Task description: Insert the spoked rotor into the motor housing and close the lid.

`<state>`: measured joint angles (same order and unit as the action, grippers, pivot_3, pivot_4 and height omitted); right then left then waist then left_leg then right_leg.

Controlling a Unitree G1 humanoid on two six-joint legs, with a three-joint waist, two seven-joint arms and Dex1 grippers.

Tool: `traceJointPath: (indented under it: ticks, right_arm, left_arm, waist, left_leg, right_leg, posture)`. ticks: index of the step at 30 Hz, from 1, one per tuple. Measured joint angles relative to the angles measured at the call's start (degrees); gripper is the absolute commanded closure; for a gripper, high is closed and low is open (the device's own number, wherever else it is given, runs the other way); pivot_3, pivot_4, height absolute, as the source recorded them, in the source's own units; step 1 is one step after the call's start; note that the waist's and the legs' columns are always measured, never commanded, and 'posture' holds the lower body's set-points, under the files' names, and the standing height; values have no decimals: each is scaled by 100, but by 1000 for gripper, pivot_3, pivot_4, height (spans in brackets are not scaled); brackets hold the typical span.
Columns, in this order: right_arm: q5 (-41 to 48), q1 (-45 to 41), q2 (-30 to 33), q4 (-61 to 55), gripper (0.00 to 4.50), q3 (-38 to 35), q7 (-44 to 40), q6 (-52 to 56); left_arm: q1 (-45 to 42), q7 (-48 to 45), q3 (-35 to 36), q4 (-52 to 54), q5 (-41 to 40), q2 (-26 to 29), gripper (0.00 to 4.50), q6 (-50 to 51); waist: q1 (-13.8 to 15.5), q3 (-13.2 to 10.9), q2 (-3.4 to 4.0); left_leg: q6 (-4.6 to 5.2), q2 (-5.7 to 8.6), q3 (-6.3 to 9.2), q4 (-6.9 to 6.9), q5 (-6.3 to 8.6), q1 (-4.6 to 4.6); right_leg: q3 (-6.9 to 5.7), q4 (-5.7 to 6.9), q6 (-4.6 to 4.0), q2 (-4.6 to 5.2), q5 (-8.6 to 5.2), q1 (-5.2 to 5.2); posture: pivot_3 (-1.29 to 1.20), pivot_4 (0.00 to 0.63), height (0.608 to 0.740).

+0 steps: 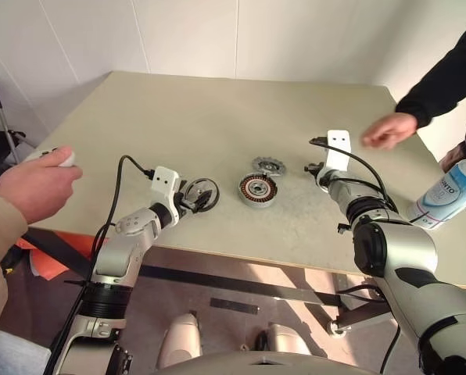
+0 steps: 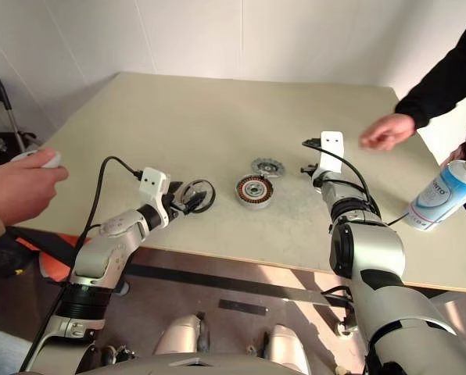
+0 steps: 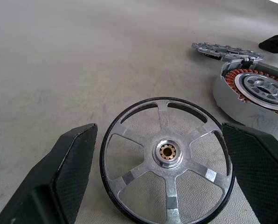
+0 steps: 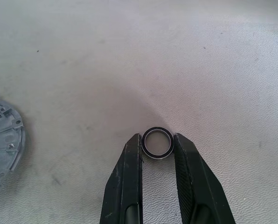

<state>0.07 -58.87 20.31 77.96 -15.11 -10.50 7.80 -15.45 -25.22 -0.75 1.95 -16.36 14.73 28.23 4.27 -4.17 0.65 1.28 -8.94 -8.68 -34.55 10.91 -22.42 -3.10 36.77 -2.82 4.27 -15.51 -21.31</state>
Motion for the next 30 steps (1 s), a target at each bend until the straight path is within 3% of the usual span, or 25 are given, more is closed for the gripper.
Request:
traceJointPath:
  ticks: [7,14,23,30]
  right_arm:
    - [-2,-44,1,0,3863,25,-285,0]
    - [29,-167,-33,-805,3863,410,-1963,6]
    - [451,2072,-387,-5363,3863,1709,-3463,1844]
    - [444,2480,-129,-6557,3863,2269,-3565,2401]
  left_arm:
    - [0,1,2,0,-2,0,0,2]
    - [-22,59,46,0,-60,-40,0,219]
    - [-253,-19,81,99,-299,-95,0,561]
    - [-252,-74,47,106,-319,-109,0,556]
  waist:
    - [-7,-1,2]
    - [7,-2,3]
    - [151,-2,3]
    - [141,-3,1]
  left_leg:
    - [0,0,0,0,0,-1]
    - [16,-3,-1,-4,-2,-10]
    - [34,-6,2,-11,-1,-19]
    - [-4,-5,3,0,0,41]
  right_leg:
    - [0,0,0,0,0,-1]
    - [-2,0,0,0,0,-7]
    - [-6,-5,2,0,1,-6]
    - [-3,-6,5,0,0,40]
  posture:
    - [0,0,740]
    - [0,0,740]
    - [0,0,740]
    - [0,0,740]
